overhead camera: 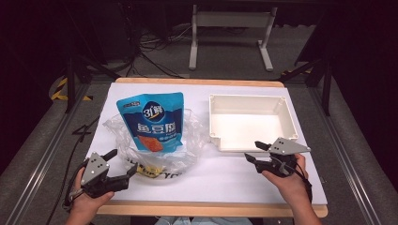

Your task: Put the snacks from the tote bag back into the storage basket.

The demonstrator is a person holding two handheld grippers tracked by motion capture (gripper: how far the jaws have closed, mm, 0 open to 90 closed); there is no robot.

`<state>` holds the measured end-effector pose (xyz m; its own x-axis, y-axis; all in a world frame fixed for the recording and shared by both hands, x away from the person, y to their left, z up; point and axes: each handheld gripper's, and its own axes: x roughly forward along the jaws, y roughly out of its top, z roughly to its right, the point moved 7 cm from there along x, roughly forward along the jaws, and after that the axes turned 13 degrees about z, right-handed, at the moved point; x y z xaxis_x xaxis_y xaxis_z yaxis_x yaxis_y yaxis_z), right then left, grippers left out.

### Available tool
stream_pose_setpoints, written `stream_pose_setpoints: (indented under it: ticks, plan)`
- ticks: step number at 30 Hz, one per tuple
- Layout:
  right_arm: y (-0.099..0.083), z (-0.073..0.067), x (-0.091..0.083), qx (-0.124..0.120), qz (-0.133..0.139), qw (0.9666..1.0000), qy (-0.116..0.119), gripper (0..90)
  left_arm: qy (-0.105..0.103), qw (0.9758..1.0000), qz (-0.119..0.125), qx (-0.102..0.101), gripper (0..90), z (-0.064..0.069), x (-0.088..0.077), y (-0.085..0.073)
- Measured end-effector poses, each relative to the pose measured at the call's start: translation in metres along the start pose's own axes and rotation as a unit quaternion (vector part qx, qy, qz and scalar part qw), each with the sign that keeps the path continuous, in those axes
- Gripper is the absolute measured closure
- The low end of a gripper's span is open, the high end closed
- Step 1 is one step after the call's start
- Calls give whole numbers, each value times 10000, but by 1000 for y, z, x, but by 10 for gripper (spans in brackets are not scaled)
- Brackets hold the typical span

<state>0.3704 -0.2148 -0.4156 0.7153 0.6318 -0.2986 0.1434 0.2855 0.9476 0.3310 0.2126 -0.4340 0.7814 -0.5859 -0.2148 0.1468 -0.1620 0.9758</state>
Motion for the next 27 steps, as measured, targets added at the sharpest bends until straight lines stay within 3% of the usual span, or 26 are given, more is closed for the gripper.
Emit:
stream_pose_setpoints:
  ticks: [2, 4, 6, 8, 10, 16, 20, 23, 27]
  plan:
    - [-1, -1, 2, 20, -2, 10000, 42, 368, -108, 9999, 17, 17, 142, 1, -2, -1]
    - [-2, -1, 5, 44, -20, 10000, 74, 347, -62, 9999, 92, -63, 155, -2, -2, 0]
    - [-4, -3, 7, 53, -121, 9998, 161, 332, -194, 9980, 378, -465, 164, -6, -7, 7]
    - [-5, -5, 7, -18, -204, 9996, 189, 316, -200, 9966, 496, -619, 169, -8, -10, 12]
    - [-4, -7, 7, -7, -258, 9994, 227, 309, -202, 9974, 348, -590, 168, -9, -10, 12]
    - [14, -7, 7, 49, -76, 9997, 237, 302, 26, 9991, -37, -414, 147, -13, -7, 0]
    - [34, -7, 5, -37, 8, 9994, 340, 304, 47, 9997, 22, -235, 144, -15, -8, -2]
    - [46, -6, 3, -103, -84, 9991, 407, 306, -127, 9992, 146, -363, 118, -13, -9, 2]
    - [57, -4, 0, -140, -22, 9990, 426, 305, -192, 9985, 255, -434, 115, -12, -11, 5]
